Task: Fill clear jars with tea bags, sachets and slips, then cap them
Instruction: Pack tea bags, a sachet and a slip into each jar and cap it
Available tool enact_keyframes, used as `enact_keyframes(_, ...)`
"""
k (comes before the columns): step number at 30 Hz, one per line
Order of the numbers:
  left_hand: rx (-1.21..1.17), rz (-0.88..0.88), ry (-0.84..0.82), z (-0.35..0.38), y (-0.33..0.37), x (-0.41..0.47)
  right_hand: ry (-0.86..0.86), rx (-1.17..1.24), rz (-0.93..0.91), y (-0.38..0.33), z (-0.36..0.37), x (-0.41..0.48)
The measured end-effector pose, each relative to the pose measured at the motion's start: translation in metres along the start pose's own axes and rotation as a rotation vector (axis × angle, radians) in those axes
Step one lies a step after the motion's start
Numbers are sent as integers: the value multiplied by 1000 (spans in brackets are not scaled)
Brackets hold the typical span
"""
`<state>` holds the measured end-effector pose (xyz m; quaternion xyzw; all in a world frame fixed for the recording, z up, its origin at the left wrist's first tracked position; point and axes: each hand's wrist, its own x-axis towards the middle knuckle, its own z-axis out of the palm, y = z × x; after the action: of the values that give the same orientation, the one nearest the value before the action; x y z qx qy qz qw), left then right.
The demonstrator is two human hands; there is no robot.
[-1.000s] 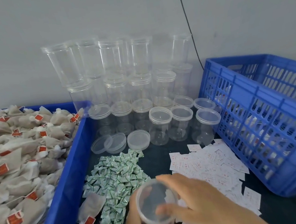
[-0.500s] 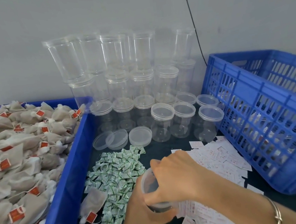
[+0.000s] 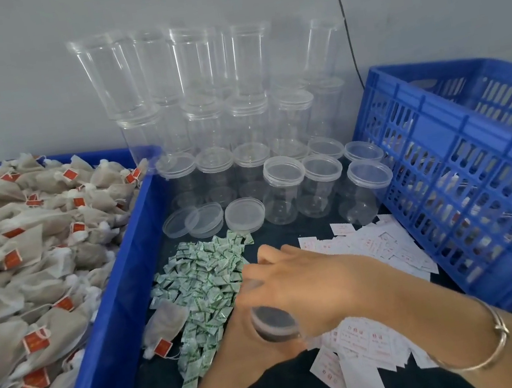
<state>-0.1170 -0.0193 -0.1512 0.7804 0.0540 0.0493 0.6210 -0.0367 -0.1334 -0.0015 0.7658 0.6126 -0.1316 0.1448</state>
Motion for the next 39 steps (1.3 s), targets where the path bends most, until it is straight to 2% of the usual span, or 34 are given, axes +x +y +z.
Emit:
enact_keyframes(2, 55, -45, 0, 11, 3, 8, -20, 81, -12, 0, -4, -2)
enact_keyframes(4, 213, -205, -11, 16, 22, 9, -37, 217, 36, -2, -10, -4)
enact_keyframes(5, 232, -271, -10, 16, 22, 8, 7, 225, 93, -4, -12, -4)
enact_keyframes(7, 63, -168, -65, 15, 8, 16, 176, 56, 245, -11, -16, 0)
enact_keyframes(8, 55, -158, -66, 11, 7, 13, 222, -16, 312, -15, -17, 3)
enact_keyframes(10, -14, -138, -34, 0, -3, 1, 146, -50, 400, -25, -15, 9)
enact_keyframes(12, -81, -54, 1, 3, -2, 4, 28, -59, 415, -29, -10, 12)
enact_keyframes(15, -91, 31, -24, 5, 5, 7, 8, 50, 356, -21, -8, 7)
enact_keyframes(19, -60, 67, -6, 7, -1, 8, -168, 75, 166, -5, -13, 1)
enact_keyframes(23, -89, 15, 14, 9, 0, 6, -116, -20, 8, -6, -11, 0)
enact_keyframes(25, -118, 41, 7, 7, 2, 5, -48, -47, -27, -5, -2, -1)
enact_keyframes(27, -47, -7, 6, 9, 2, 6, -32, -5, -30, -3, 4, -5)
enact_keyframes(31, 204, -226, -57, 20, 19, 6, -61, 244, 127, -1, 0, -11)
enact_keyframes(32, 143, -102, -86, 19, 8, 10, 5, 206, 196, -3, -4, -10)
enact_keyframes(34, 6, -3, -71, 12, -1, 13, 103, 43, 325, -9, -13, -3)
enact_keyframes(36, -84, -3, -35, 0, -11, 1, 62, -19, 420, -21, -18, 6)
enact_keyframes(37, -145, -2, -14, 6, -5, 6, 11, -53, 425, -27, -16, 12)
enact_keyframes(39, -118, -5, 13, 8, -4, 7, -65, -88, 410, -32, -12, 19)
